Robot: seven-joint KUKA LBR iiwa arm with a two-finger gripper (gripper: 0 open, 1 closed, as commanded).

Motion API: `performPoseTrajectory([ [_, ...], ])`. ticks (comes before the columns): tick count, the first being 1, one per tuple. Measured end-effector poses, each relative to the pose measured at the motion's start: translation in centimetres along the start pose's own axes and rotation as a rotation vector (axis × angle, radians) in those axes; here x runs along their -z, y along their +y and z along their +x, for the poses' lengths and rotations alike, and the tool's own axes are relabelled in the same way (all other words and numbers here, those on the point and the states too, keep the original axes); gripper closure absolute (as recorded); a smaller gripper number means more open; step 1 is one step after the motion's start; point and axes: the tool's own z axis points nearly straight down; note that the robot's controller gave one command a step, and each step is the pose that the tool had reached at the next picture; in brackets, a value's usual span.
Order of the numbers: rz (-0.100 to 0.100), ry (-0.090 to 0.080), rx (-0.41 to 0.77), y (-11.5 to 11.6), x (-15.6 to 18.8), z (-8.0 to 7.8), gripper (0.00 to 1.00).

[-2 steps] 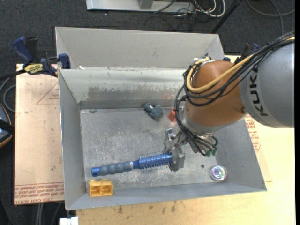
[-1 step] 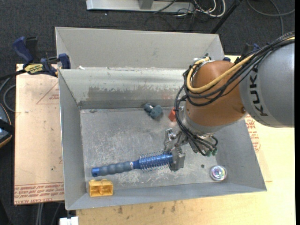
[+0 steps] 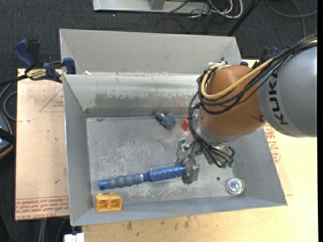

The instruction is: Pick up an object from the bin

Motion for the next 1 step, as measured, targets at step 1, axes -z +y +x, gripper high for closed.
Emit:
performPoseTrajectory([
  [1, 0.0, 0.0, 0.0, 0.0, 0.0, 0.0, 1.0],
])
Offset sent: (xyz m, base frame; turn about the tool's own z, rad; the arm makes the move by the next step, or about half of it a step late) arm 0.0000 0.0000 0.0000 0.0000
